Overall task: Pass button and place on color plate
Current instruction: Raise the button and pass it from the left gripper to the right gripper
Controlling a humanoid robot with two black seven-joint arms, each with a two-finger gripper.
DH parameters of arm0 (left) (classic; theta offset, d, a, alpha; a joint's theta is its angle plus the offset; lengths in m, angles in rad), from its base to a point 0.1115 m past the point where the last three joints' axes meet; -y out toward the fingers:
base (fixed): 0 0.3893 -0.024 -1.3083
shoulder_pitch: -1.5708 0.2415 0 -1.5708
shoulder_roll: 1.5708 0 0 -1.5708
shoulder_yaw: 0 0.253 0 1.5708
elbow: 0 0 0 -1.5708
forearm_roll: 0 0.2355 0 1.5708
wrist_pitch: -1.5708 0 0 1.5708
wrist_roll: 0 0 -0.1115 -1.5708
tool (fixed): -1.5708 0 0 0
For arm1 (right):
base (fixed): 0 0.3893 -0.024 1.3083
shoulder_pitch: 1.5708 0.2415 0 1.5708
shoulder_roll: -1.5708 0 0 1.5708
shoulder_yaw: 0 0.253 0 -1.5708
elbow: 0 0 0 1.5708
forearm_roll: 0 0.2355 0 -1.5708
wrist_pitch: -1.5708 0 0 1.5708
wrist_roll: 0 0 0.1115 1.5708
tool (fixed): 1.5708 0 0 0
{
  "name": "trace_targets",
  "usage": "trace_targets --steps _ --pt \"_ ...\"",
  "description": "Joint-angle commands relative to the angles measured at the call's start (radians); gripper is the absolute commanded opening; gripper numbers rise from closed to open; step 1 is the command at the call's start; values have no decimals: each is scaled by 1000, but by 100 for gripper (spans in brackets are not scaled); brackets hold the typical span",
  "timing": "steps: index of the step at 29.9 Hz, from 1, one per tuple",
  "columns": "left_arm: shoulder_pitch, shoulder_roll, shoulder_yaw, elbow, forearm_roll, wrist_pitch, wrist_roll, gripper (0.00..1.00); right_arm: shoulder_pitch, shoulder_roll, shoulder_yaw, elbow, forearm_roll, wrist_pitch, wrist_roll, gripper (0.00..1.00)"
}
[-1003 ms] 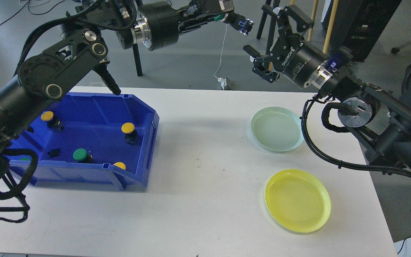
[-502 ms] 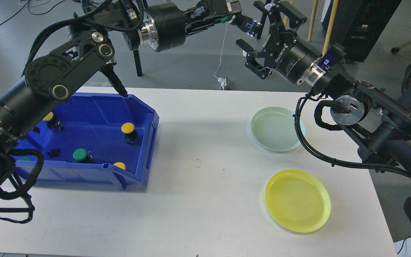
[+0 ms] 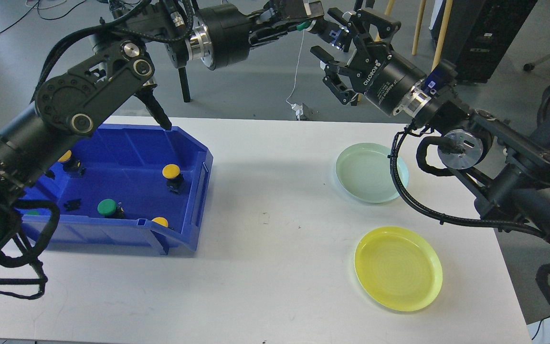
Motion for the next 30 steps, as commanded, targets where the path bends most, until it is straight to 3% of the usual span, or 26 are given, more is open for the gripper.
trace_targets --steps 1,12,22,24,26,28,30 --pt "0 0 0 1 -23 8 2 16 -2 0 1 -2 0 1 -3 44" --pt "1 -2 0 6 -29 11 12 16 0 0 7 -4 0 3 -3 31" --pt "1 -11 2 7 -28 22 21 19 1 0 10 -6 0 4 -3 25" --pt "1 -13 2 9 -28 24 22 32 1 0 10 -7 0 4 -3 25" --pt "3 -13 2 15 -29 34 22 60 1 0 10 -9 0 4 -3 25" --pt "3 -13 2 18 -28 45 21 82 1 0 10 -9 0 4 -3 25" --pt "4 -13 2 27 -28 50 21 85 1 0 12 -9 0 4 -3 25"
